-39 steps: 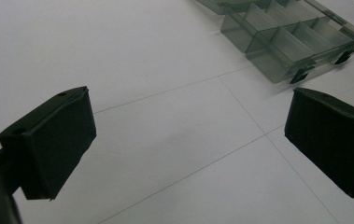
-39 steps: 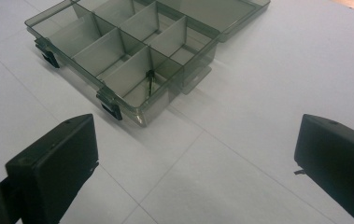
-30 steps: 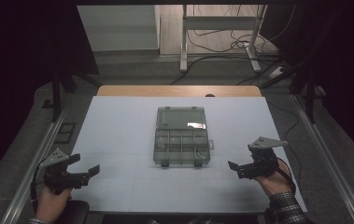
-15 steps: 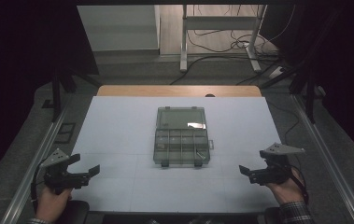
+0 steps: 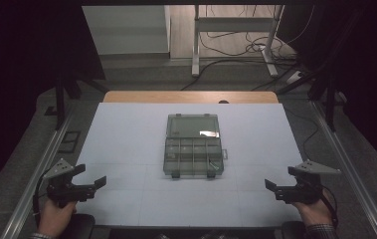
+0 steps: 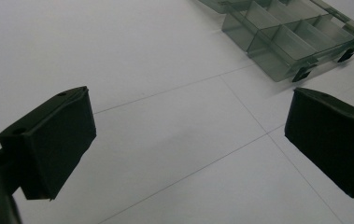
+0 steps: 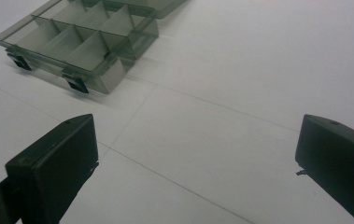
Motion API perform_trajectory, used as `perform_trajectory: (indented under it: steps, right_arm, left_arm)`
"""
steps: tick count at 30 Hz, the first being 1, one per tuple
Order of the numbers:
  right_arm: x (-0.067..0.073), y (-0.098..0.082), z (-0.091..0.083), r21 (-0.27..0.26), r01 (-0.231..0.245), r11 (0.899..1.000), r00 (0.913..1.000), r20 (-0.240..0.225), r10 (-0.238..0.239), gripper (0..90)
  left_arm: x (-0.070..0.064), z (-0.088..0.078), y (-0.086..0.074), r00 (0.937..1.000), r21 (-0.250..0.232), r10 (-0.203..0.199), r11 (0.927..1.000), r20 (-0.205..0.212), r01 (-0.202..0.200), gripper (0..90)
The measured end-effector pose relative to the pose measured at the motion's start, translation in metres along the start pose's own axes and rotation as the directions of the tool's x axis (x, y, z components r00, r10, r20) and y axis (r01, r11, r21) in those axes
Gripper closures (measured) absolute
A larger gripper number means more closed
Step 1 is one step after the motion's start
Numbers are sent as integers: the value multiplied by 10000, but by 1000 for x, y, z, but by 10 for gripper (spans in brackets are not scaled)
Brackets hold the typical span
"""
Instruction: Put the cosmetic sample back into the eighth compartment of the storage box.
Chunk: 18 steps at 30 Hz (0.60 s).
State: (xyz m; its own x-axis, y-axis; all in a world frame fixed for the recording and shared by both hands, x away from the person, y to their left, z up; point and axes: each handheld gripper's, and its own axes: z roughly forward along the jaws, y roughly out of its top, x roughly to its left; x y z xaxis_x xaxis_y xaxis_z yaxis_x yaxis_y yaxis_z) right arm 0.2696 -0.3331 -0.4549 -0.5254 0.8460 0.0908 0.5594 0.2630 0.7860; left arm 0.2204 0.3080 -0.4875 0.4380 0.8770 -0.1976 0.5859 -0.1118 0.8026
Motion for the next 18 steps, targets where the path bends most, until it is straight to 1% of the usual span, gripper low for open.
perform_trajectory:
  steps: [1,6,8,13,18]
  right_arm:
    - [-1,-2,-1,3,-84,10000,9999,78,84,0]
    - [-4,-9,-3,76,-222,9997,9990,394,218,0]
    - [-3,-10,-4,-59,-242,9997,9984,502,245,4]
    - [-3,-10,-5,-102,-237,9997,9978,613,243,4]
    - [-3,-12,-9,-21,-222,9998,9968,764,223,4]
  left_arm:
    - [0,0,0,10000,-1,6,10000,-1,-6,24]
    - [0,0,0,10000,16,45,10000,-3,-45,24]
    - [-1,0,0,10000,53,91,9999,-13,-91,24]
    - [-1,0,0,10000,49,91,9999,-10,-91,24]
    - [0,1,0,10000,46,77,10000,-17,-77,24]
